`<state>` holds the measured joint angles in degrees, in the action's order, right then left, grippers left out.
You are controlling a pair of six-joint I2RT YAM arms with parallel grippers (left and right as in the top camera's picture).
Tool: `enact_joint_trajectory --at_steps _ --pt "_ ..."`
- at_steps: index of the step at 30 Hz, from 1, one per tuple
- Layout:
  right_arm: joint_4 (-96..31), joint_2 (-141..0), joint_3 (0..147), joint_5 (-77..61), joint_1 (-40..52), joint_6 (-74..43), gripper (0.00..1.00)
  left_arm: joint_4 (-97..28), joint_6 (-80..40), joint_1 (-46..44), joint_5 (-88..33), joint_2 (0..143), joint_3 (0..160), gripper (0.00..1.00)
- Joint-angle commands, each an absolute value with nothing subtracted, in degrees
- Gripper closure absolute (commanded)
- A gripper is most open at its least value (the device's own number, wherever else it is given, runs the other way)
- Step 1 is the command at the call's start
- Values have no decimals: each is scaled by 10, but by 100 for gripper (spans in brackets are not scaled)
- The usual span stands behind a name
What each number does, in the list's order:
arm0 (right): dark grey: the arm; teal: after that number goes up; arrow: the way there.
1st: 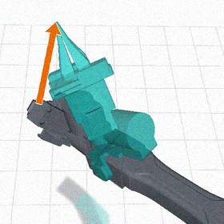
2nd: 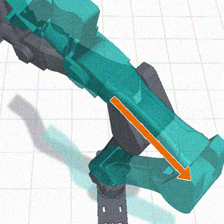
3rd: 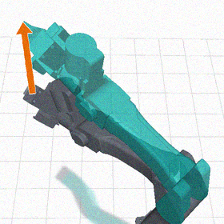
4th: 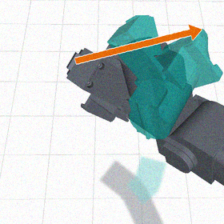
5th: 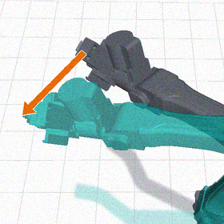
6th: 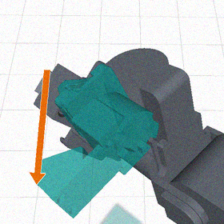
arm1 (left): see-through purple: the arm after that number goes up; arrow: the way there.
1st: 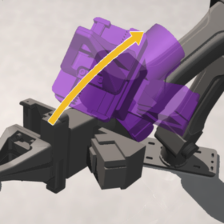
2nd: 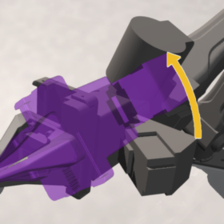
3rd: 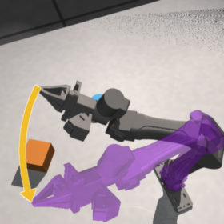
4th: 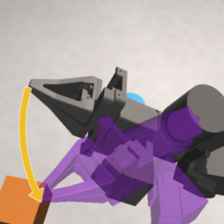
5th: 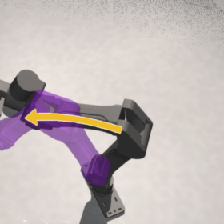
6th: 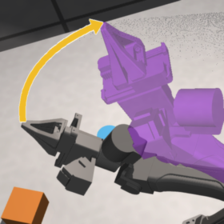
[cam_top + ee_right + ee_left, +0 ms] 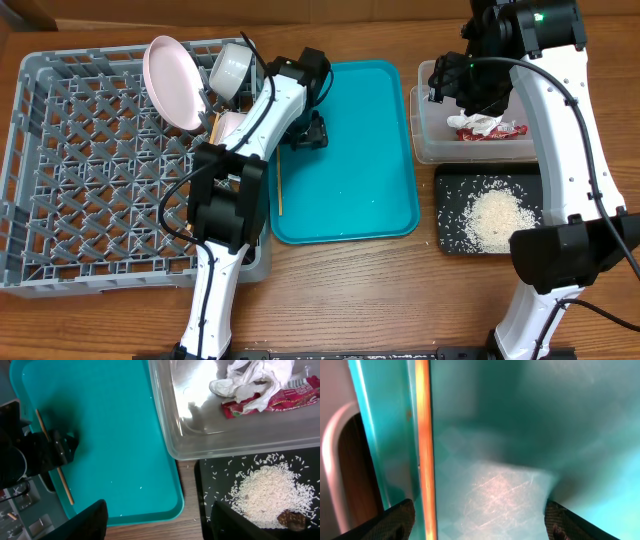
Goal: Sort waste into correct bins and load items into the dishwasher
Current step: 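Return left gripper to the tray and grasp the second chopstick, then carry the second chopstick into the rack and release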
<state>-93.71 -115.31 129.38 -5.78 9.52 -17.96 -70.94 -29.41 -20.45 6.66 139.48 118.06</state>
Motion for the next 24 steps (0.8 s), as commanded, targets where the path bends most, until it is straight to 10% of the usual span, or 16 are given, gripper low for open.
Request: enact_joint_trajectory --at_steps 1,21,24 --pt "-936 -1149 1305 -61 98 -175 32 -724 -256 -194 80 1441 1145 15" --pt "-945 -1149 1305 -61 98 -175 32 -693 -242 -198 36 1441 1087 37" --pt "-945 -1149 1305 -61 98 -175 32 -684 -242 -198 33 1441 1071 59"
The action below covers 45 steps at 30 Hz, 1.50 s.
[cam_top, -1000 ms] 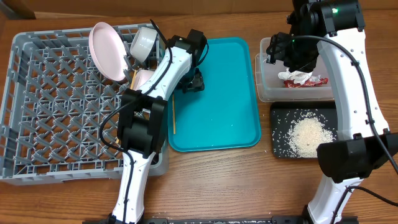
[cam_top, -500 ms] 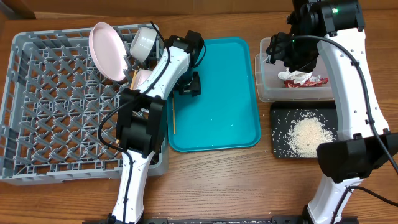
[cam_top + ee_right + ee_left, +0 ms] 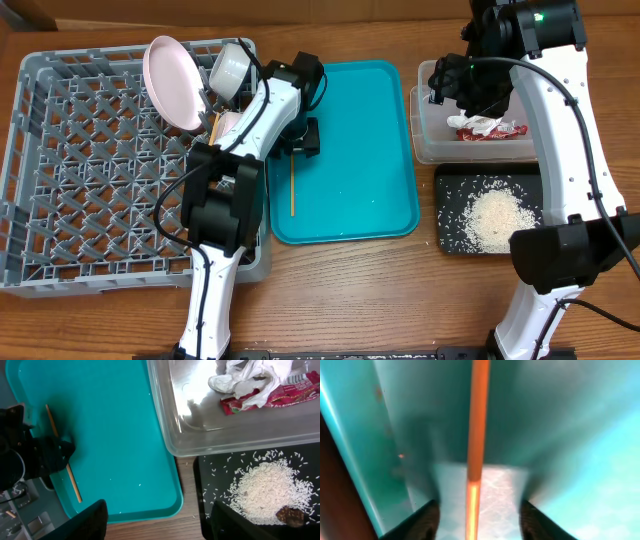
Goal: Sort waste into correct bins and load items into the dishwasher
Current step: 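Carry the second chopstick into the rack and release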
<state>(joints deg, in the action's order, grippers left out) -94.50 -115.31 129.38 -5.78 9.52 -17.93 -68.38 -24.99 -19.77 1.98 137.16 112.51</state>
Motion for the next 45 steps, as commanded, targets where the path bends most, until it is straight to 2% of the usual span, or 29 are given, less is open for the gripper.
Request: enact_joint_trajectory --at_steps 1,3,11,20,25,32,36,40,45 --pt "-944 -1149 1305 -61 98 -175 32 -684 -241 -198 33 1441 1070 72" --pt "-944 -1149 1305 -61 98 -175 32 -683 -241 -199 33 1441 1072 96" --pt "-944 -1149 1305 -61 98 -175 32 -709 -233 -198 28 1433 1115 96" --pt "-944 -1149 1305 -61 98 -176 32 -894 -197 -183 27 1357 1408 96" --pt "-944 -1149 1305 -62 98 -178 32 -968 -114 -161 34 1290 1519 96" --pt "-951 -1149 1305 -61 98 -178 32 -968 -66 -101 29 1176 1489 96" --pt "-953 -1149 1305 -61 98 -178 29 -968 11 -46 31 1115 1381 96" --pt "-956 -1149 1305 -62 98 -180 29 -964 73 3 30 1102 1286 96" --pt "-955 -1149 1305 -61 98 -180 29 -871 123 26 31 1120 1181 96"
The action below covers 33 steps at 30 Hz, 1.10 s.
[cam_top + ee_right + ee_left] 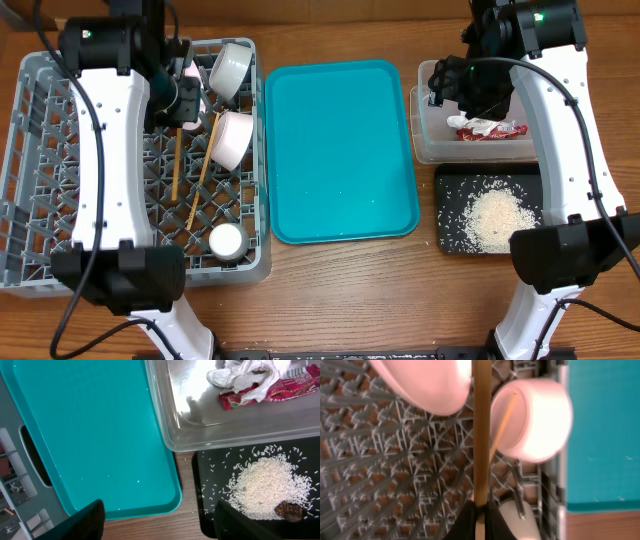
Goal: Sort waste into correct bins and load items into the dishwasher
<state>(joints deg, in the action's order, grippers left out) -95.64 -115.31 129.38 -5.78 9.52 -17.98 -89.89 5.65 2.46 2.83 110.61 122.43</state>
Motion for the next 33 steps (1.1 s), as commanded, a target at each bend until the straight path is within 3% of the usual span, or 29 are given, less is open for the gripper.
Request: enact_joint_trajectory --at_steps 1,5,11,13,17,19,21,23,25,29,30,32,33 --pt "-956 -1149 1305 -61 98 -180 29 -858 133 27 34 1123 1168 96" --pt "-958 -1149 1305 -61 98 -180 29 -804 166 27 40 1134 1117 92" --pt "-957 -1149 1305 -61 98 -180 28 -788 144 26 40 1139 1108 31" --pt "-957 -1149 1305 -61 98 -180 28 -789 123 26 40 1138 1115 25" --pt "-957 -1149 1305 -61 98 -180 29 -813 67 26 39 1138 1165 25" --pt "-957 -1148 1306 -61 98 -179 37 -834 41 26 37 1137 1209 25" --pt "-959 -1144 1313 -61 98 -172 44 -858 12 26 22 1137 1268 20" --pt "-966 -1133 1331 -61 98 -161 46 -875 -14 26 -7 1136 1325 0" --pt "-971 -1115 1356 -61 98 -153 45 -876 -43 26 -49 1136 1367 0" --pt "-971 -1052 1403 -61 98 -151 37 -875 -74 26 -122 1136 1401 0" --pt "-971 -1030 1412 -61 98 -151 31 -876 -73 26 -121 1136 1401 0" --pt "-970 -985 1419 -61 98 -151 0 -876 -73 26 -114 1136 1398 0" --pt "-971 -961 1418 -61 98 -151 1 -876 -73 26 -115 1136 1397 0"
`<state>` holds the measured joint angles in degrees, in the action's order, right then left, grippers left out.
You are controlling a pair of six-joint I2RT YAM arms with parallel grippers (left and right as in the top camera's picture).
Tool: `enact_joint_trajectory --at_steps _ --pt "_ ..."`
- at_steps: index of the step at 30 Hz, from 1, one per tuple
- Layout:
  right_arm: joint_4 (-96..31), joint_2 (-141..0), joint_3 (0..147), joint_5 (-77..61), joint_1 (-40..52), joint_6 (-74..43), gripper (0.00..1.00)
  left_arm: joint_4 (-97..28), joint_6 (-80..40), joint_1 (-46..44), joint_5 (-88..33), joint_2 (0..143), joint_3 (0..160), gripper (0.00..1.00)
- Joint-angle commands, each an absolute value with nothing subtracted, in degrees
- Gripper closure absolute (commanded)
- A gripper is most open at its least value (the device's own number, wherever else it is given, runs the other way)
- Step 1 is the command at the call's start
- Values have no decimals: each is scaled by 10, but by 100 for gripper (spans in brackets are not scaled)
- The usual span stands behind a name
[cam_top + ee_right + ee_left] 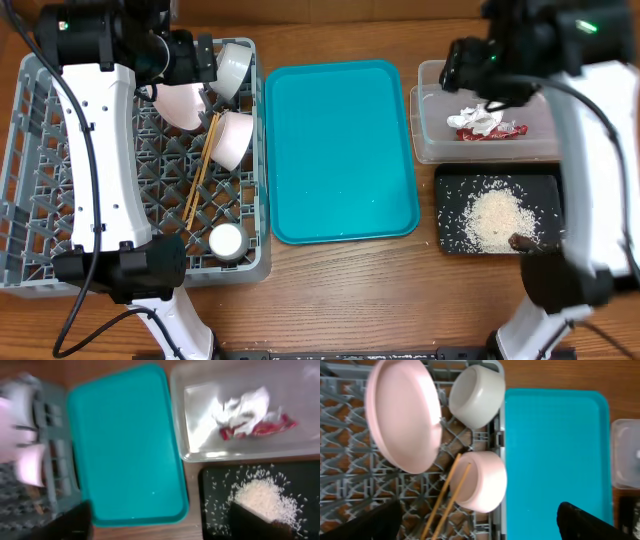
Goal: Sort waste into correct bins and load items into the dishwasher
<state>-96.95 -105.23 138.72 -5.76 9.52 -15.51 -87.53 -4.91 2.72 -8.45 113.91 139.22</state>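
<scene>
Two wooden chopsticks [200, 170] [447, 500] lie side by side in the grey dish rack [60, 200], next to a pink cup [232, 138] [482, 480]. A pink plate [178, 105] [402, 420] and a white bowl [232, 65] [477, 395] stand at the rack's back. My left gripper [190, 60] [477, 527] hangs open above them, holding nothing. The teal tray [340, 150] [125, 445] is bare. My right gripper [480, 70] [165, 525] is open, high over the clear waste bin [435, 150] [200, 450].
Crumpled tissue [240, 405] and a red wrapper [260, 430] lie in the clear bin. A black tray [450, 240] in front of it holds loose rice [495, 212] and a brown scrap [520, 240]. A white cup [226, 240] sits at the rack's front right.
My left gripper was shut on a chopstick over the rack; now it is open and higher, and that chopstick lies beside the other one. The right wrist camera sees a wider, blurred view.
A chopstick lay along the tray's left side with my open left gripper over it. Then the gripper's fingers stood either side of it. Later it was held above the rack and the tray was bare. Now both chopsticks rest in the rack.
</scene>
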Motion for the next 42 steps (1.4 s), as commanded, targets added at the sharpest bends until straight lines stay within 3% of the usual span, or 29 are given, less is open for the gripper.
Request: enact_joint_trajectory --at_steps 1,8,20,27,33,37,42 --pt "-970 -940 1418 -61 98 -151 0 -876 -73 26 -115 1136 1397 0" --pt "-970 -800 1418 -61 98 -152 0 -876 -73 26 -115 1136 1397 0" --pt "-970 -695 1418 -60 98 -145 0 -876 -73 26 -115 1136 1397 0" --pt "-918 -695 1378 65 63 -145 0 -876 -73 26 -115 1136 1397 0" --pt "-789 -656 1246 43 -8 -125 0 -876 -73 26 -115 1136 1397 0" --pt "-666 -598 1096 -22 -37 -52 0 -876 -73 26 -115 1136 1397 0" --pt "-507 -503 879 -79 -54 -46 0 -876 -73 26 -115 1136 1397 0"
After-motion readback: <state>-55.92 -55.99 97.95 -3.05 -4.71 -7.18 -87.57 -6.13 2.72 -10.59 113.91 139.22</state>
